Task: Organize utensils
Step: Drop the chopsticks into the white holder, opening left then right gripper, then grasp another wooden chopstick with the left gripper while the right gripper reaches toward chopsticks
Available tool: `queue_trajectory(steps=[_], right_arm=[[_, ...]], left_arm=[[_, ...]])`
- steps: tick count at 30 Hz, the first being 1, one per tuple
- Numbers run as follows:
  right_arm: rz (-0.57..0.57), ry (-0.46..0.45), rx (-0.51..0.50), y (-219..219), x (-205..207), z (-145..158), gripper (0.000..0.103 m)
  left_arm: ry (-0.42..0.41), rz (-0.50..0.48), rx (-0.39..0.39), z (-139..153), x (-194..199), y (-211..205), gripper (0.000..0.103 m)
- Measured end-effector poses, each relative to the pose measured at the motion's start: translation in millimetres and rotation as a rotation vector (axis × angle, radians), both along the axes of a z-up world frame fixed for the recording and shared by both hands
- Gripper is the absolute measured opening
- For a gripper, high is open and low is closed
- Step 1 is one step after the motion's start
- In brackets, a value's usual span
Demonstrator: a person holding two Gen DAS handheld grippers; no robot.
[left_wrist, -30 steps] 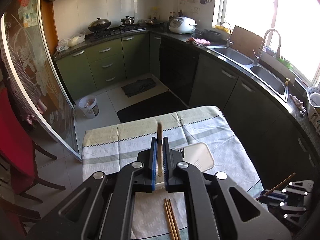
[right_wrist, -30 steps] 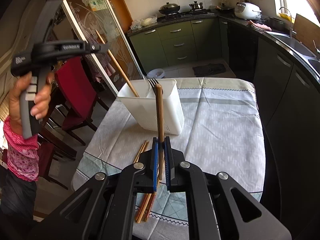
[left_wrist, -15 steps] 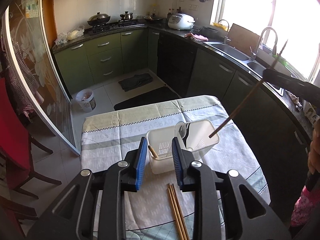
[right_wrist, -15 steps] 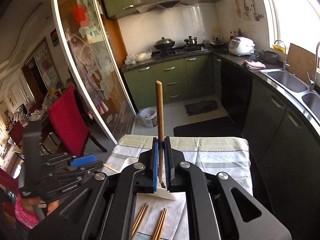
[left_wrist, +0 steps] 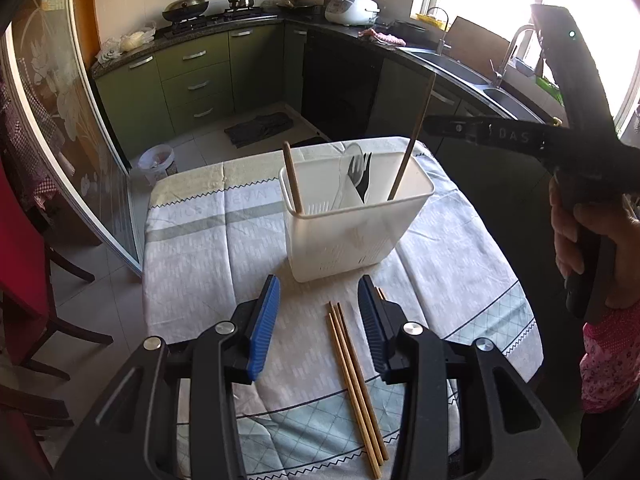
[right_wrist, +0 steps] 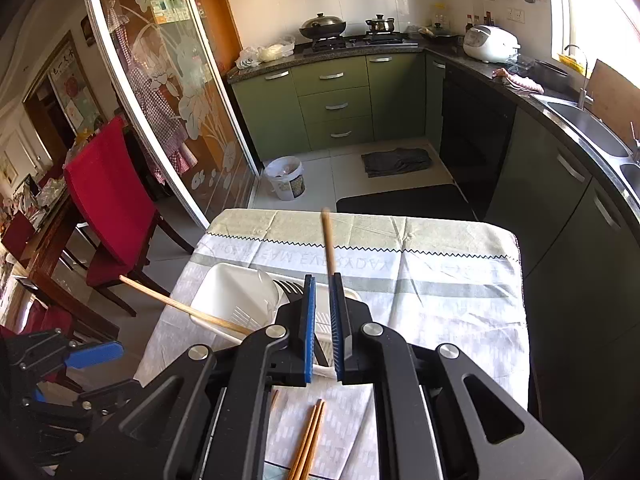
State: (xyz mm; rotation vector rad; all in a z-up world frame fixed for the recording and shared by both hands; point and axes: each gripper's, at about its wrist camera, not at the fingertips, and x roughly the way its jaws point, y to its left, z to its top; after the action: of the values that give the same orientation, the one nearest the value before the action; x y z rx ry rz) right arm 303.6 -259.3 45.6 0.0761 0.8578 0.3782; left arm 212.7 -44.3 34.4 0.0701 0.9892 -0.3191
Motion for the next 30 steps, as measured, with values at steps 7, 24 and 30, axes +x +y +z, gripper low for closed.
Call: queue_trajectory(steps=[7, 24, 30], right_arm=[[0.012, -0.032, 0.05, -37, -57, 12, 0.015], [-0.005, 0.121, 0.05, -98, -111, -63, 0.015], [0.021, 0.138, 0.055, -88, -109, -69, 0.021]], left_arm=[[0.178, -0.008, 0.001, -62, 1, -10, 0.039], [0.396, -0.022, 0.185, -157, -6, -47, 0.022], [0.409, -0.017, 0.21, -167, -11, -50, 0.016]])
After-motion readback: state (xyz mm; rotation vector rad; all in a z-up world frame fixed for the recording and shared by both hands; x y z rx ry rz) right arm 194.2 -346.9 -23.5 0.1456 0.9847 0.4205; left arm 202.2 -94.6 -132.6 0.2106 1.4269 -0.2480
